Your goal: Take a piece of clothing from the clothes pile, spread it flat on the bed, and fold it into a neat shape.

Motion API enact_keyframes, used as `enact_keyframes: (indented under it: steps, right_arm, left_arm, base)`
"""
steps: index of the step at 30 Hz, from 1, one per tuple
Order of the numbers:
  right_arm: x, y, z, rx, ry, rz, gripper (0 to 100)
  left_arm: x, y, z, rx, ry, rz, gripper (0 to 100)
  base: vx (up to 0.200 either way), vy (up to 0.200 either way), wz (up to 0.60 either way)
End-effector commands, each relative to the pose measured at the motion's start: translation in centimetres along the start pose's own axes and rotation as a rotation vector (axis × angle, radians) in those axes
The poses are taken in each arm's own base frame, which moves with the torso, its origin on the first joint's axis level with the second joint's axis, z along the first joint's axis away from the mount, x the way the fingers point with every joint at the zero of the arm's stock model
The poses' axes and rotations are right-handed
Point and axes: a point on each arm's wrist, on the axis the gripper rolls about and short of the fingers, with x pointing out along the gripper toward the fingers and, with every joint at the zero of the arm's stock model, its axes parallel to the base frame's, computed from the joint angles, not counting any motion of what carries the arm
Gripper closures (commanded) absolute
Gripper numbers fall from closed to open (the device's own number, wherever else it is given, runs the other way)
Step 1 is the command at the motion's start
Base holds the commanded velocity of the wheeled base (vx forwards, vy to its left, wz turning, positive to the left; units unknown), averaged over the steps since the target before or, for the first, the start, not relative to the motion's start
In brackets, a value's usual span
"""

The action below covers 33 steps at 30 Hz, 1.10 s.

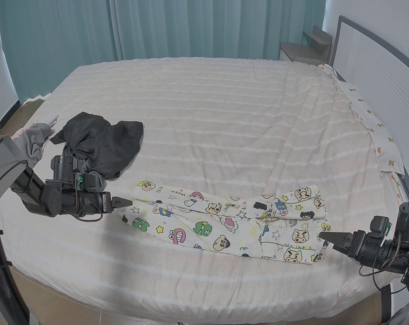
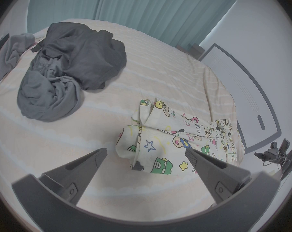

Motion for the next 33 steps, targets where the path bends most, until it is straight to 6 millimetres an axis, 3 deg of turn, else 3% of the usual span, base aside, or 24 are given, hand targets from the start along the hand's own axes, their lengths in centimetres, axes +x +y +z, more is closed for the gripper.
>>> enact_keyframes:
  steps: [1,21,33]
  right_arm:
    - [-0.3,-0.2,-0.5,0.008,0.021,-0.014,0]
    - [-0.1,-0.2,-0.8,0.009,0.045,-0.016,0]
    - [-0.1,0.0,-0.9,0.004,0.055,-0.004,0]
  left_arm:
    - [1.2,0.8,-0.4,0.001,0.014,-0.027,0]
    - [1.6,-0.7,-1.3,0.019,0.054,-0.146,0]
    - [3.9,-0.1,-1.4,0.028,0.05,-0.153,0]
  base:
    - [0.0,0.0,0.0]
    - [0.0,0.0,0.0]
    - [0.0,0.0,0.0]
